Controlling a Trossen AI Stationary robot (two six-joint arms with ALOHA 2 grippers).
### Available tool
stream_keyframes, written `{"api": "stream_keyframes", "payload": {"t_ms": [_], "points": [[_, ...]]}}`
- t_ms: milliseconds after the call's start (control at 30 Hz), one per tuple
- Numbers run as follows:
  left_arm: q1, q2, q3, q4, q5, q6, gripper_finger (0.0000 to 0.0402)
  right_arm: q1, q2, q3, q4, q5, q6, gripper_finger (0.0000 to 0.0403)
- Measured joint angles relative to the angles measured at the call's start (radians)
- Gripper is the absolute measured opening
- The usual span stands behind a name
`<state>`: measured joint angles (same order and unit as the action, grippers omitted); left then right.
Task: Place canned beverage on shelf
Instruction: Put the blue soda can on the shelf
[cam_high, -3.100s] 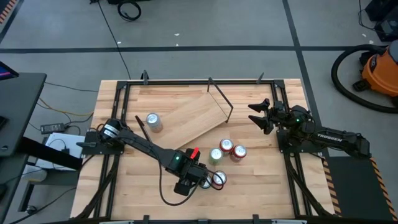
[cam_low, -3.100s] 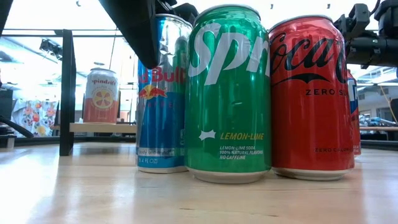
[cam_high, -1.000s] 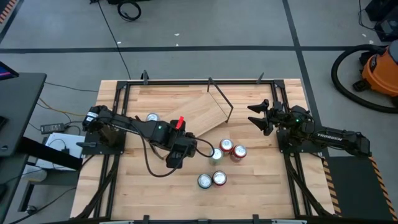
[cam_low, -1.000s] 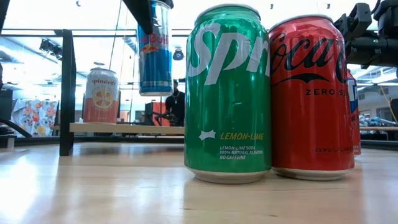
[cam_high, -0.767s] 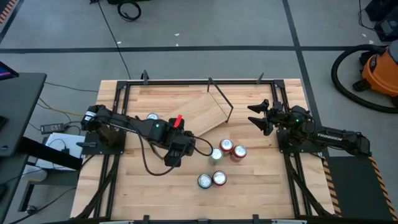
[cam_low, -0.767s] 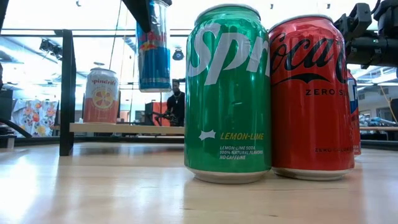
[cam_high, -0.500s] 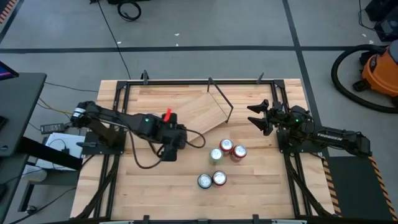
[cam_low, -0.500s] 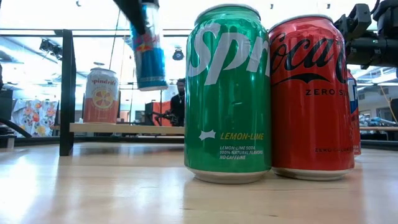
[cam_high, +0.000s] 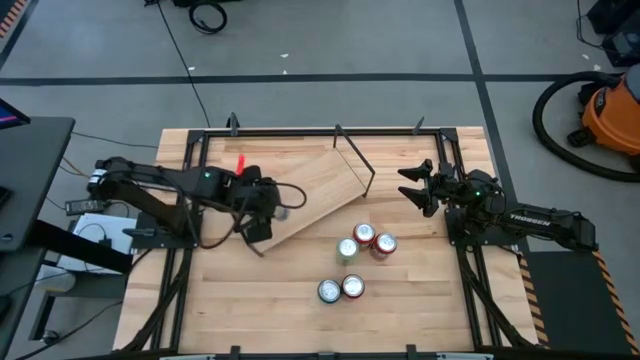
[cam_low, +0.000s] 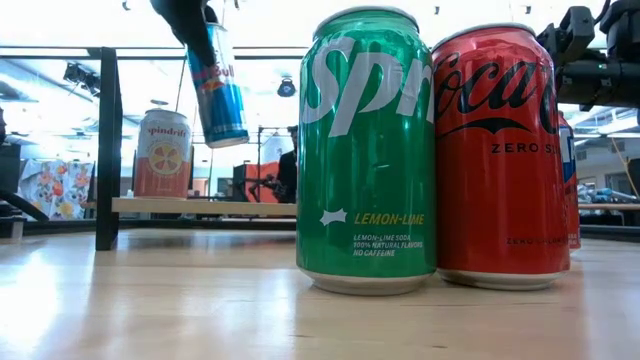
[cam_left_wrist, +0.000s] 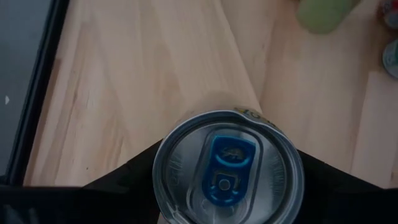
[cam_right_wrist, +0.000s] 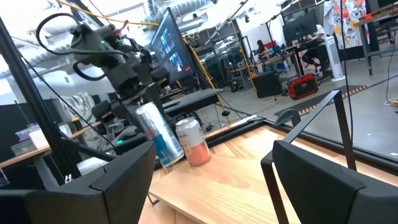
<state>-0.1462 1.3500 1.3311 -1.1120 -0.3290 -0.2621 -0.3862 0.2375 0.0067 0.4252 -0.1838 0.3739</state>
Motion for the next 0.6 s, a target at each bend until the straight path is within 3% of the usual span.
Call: {"api": "stream_keyframes", "payload": {"t_ms": [600], "points": [[0.017,-0.013,0.000,-0.070,0.031,-0.053,0.0251,0.000,0.000,0.000,-0.008,0.000,-0.003,0.0334]]}}
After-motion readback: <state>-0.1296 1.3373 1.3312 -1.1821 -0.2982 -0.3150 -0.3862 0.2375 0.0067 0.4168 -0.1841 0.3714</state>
